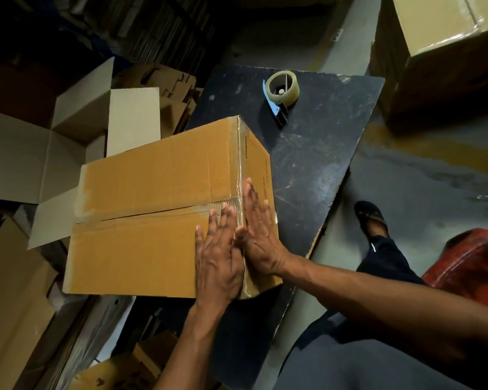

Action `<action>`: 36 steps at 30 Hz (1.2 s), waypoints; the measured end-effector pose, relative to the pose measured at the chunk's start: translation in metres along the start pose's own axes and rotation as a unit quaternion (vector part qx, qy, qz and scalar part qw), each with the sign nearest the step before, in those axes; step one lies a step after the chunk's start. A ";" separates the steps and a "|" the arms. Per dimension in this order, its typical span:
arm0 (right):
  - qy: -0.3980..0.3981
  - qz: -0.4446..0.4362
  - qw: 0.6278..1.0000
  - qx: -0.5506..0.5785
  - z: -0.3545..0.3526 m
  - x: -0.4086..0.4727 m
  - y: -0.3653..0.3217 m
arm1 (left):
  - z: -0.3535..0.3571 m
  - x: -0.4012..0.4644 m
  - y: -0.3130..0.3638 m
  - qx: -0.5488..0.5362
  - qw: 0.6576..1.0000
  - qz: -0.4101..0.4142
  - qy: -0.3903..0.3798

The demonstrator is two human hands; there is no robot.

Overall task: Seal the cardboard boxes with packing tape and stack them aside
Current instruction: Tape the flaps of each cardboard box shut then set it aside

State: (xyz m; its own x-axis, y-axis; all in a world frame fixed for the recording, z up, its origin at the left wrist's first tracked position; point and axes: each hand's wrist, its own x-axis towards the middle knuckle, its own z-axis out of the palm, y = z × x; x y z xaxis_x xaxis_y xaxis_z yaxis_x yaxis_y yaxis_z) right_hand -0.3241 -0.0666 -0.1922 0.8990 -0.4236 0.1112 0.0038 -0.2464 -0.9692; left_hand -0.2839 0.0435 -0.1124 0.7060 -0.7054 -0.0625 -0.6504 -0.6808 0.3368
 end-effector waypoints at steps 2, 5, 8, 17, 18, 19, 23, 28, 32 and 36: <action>-0.062 0.041 0.996 -0.040 -0.008 -0.013 0.030 | -0.003 0.001 0.002 0.003 1.000 -0.005 0.002; -0.099 0.085 0.990 -0.060 -0.023 -0.019 0.052 | -0.009 0.008 0.004 0.014 0.999 -0.005 0.039; -0.025 0.070 0.997 -0.019 -0.035 0.004 0.032 | -0.015 0.026 0.012 0.031 0.999 0.009 0.040; -0.021 -0.009 1.000 -0.009 -0.028 0.051 0.038 | -0.011 0.045 0.023 0.086 0.989 0.003 -0.117; -0.030 -0.009 0.999 -0.013 -0.030 0.051 0.040 | -0.012 0.046 0.024 0.097 0.988 -0.001 -0.117; -0.036 -0.011 0.999 -0.014 -0.033 0.051 0.042 | -0.014 0.047 0.025 0.110 0.987 -0.002 -0.117; -0.008 -0.012 1.000 0.015 -0.047 0.067 0.035 | -0.024 0.060 0.028 0.091 0.994 -0.014 -0.059; 0.014 -0.008 1.000 0.001 -0.061 0.132 0.024 | -0.014 0.098 0.031 0.081 0.992 -0.046 -0.087; -0.029 -0.016 0.999 -0.002 -0.065 0.145 0.031 | -0.005 0.104 0.036 0.111 0.984 -0.062 -0.124; -0.064 -0.027 0.998 0.002 -0.077 0.140 0.029 | -0.007 0.104 0.039 0.143 0.977 -0.077 -0.141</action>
State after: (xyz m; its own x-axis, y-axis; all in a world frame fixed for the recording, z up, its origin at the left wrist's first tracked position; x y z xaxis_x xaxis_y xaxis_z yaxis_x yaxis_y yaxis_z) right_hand -0.2319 -0.2007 -0.1878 0.9462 -0.2941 0.1348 0.0560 -0.2616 -0.9636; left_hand -0.2343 -0.0550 -0.0994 0.7219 -0.5897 -0.3620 -0.6234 -0.7814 0.0298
